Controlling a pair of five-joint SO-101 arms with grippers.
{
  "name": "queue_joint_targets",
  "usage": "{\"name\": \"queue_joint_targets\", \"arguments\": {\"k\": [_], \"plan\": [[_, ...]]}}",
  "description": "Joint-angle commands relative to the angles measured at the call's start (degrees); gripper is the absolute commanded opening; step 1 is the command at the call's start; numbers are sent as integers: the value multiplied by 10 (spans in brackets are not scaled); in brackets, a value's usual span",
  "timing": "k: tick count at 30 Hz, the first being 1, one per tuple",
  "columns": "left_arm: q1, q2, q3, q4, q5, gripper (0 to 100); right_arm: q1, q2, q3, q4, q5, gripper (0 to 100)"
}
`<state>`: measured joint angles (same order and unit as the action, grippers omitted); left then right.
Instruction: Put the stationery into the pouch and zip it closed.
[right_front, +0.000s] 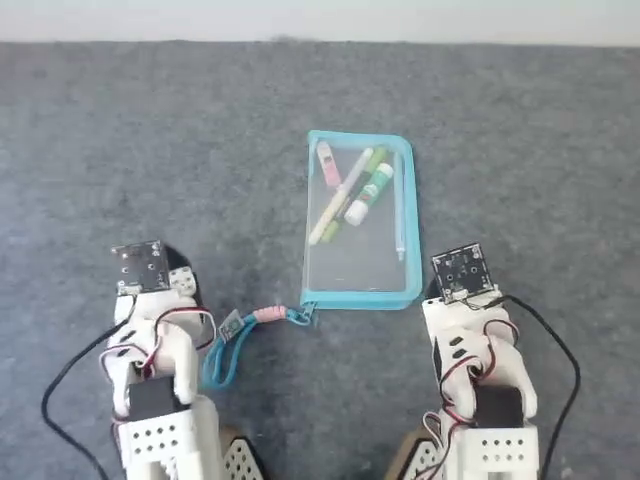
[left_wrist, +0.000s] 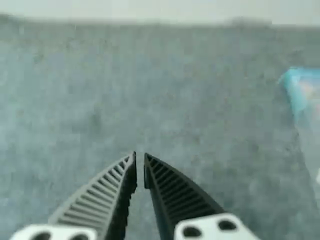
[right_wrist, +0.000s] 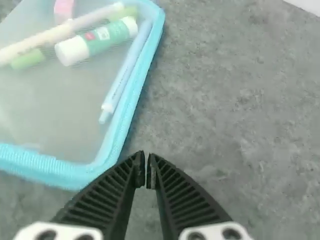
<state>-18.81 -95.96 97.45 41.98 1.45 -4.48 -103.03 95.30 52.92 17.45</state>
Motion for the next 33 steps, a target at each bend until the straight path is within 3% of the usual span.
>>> {"name": "queue_joint_targets", "arguments": {"k": [1, 6, 33], "plan": [[-51, 0, -6, 114, 8, 30, 7, 4, 12, 73, 8, 8], [-125, 0, -6, 133, 8, 30, 6, -2, 12, 222, 7, 8], [-141, -1, -6, 184, 11, 28, 4, -7, 12, 221, 8, 8]]}}
